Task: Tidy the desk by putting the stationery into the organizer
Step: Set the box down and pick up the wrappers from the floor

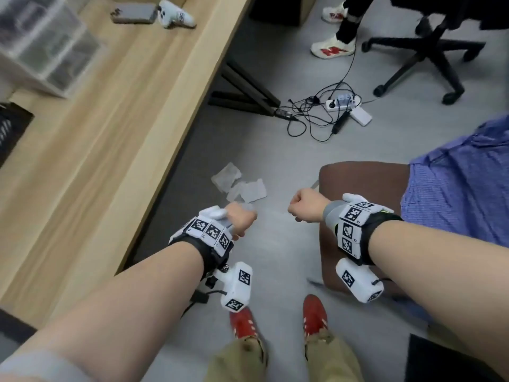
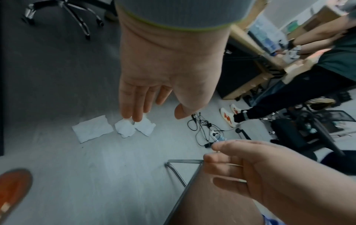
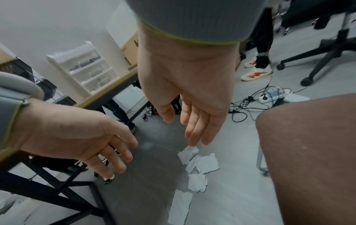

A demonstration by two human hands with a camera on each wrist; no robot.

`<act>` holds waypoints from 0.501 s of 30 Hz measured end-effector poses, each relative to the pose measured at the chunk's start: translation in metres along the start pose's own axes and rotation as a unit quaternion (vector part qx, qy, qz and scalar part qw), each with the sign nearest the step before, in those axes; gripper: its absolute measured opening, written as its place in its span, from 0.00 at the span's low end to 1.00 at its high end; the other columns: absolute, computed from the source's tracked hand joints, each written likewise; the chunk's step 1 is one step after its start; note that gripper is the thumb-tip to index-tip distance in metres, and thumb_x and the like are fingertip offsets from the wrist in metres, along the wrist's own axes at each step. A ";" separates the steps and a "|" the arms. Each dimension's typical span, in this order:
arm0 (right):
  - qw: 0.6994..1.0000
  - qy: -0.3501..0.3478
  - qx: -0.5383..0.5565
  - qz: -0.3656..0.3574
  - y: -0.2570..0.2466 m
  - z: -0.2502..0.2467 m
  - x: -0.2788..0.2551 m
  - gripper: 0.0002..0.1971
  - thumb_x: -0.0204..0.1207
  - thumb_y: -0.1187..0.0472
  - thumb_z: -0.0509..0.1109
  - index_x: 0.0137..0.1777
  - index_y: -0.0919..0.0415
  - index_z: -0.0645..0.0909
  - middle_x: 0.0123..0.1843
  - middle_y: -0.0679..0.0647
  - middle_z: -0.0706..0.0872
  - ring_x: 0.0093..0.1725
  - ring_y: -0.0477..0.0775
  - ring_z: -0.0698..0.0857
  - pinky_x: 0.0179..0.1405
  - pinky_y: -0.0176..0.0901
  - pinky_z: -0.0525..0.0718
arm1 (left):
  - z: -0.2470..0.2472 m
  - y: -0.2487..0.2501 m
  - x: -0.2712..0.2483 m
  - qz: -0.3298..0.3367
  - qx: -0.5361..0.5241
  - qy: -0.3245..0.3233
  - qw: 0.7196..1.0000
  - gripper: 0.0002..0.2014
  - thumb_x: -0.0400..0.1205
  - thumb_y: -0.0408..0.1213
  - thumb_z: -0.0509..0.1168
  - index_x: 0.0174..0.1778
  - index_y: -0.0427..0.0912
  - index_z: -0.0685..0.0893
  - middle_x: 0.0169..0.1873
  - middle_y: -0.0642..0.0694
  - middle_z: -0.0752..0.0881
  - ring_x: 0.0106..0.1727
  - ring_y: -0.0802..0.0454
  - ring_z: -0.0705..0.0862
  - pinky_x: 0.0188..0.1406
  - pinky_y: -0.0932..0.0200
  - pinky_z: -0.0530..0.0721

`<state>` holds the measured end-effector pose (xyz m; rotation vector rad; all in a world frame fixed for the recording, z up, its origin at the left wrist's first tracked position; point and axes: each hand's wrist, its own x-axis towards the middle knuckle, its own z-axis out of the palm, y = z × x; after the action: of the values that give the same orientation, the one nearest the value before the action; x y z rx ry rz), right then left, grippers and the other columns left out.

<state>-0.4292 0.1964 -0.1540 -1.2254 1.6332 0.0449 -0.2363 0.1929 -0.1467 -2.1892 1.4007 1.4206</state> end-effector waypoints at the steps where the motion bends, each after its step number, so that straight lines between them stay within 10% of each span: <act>1: 1.000 -0.001 0.004 -0.004 -0.001 0.007 0.034 0.07 0.71 0.63 0.63 0.39 0.62 0.82 0.36 0.63 0.88 0.49 0.68 0.92 0.36 0.47 0.80 | 0.004 -0.004 0.030 -0.018 -0.006 0.003 1.000 0.09 0.80 0.40 0.62 0.43 0.37 0.78 0.40 0.36 0.86 0.46 0.35 0.91 0.47 0.44 0.89; 9: 0.999 0.020 0.009 -0.025 0.001 0.095 0.282 0.11 0.76 0.62 0.65 0.56 0.65 0.79 0.49 0.64 0.87 0.46 0.63 0.85 0.50 0.53 0.87 | 0.049 -0.085 0.260 -0.081 0.027 0.039 0.996 0.26 0.80 0.47 0.66 0.69 0.34 0.79 0.64 0.35 0.85 0.64 0.35 0.85 0.64 0.44 0.85; 15: 0.988 0.022 -0.143 -0.058 0.041 0.203 0.477 0.19 0.80 0.59 0.66 0.69 0.65 0.80 0.66 0.58 0.84 0.65 0.64 0.84 0.68 0.53 0.81 | 0.104 -0.170 0.442 -0.078 0.164 -0.015 0.983 0.21 0.91 0.39 0.55 0.75 0.29 0.75 0.74 0.33 0.78 0.75 0.36 0.77 0.53 0.55 0.72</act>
<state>-0.2850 0.0061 -0.6157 -1.5480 1.6284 0.1850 -0.1236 0.0768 -0.6033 -2.0088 1.3105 1.0782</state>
